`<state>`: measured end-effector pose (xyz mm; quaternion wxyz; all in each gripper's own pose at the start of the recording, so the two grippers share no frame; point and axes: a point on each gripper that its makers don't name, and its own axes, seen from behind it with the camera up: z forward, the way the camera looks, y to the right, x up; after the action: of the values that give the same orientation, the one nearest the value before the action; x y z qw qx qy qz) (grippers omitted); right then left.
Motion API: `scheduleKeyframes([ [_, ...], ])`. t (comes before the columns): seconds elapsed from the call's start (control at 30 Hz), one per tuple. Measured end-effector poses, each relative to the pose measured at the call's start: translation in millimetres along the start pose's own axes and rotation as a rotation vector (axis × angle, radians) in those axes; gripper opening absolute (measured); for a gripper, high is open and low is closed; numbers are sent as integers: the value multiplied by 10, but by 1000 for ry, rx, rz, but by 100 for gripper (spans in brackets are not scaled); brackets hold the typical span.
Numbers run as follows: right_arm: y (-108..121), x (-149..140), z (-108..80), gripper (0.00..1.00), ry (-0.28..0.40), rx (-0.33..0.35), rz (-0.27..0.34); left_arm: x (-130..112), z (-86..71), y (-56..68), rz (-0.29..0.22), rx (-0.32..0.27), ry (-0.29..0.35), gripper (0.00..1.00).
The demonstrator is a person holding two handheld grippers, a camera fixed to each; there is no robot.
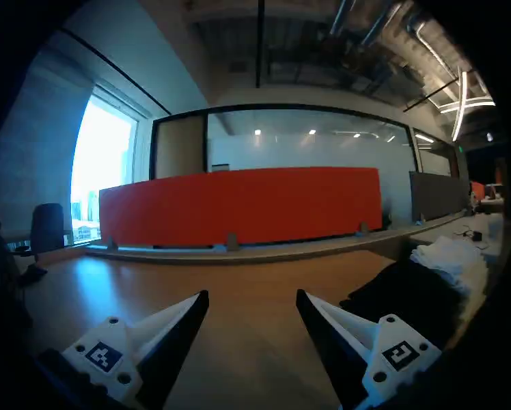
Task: Fold towel
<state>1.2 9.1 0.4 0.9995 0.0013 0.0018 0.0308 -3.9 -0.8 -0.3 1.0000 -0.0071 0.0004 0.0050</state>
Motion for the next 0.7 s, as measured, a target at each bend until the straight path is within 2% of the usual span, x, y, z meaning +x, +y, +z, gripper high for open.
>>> scheduleKeyframes([
  [0.2, -6, 11, -19, 99, 0, -1, -2, 0, 1, 1, 0, 0, 0, 97],
  [0.5, -65, -23, -18, 99, -3, 1, -54, 1, 4, 8, 0, 0, 0, 97],
  [0.7, -71, -18, -18, 99, -3, -4, -60, -2, 3, 3, 0, 0, 0, 97],
])
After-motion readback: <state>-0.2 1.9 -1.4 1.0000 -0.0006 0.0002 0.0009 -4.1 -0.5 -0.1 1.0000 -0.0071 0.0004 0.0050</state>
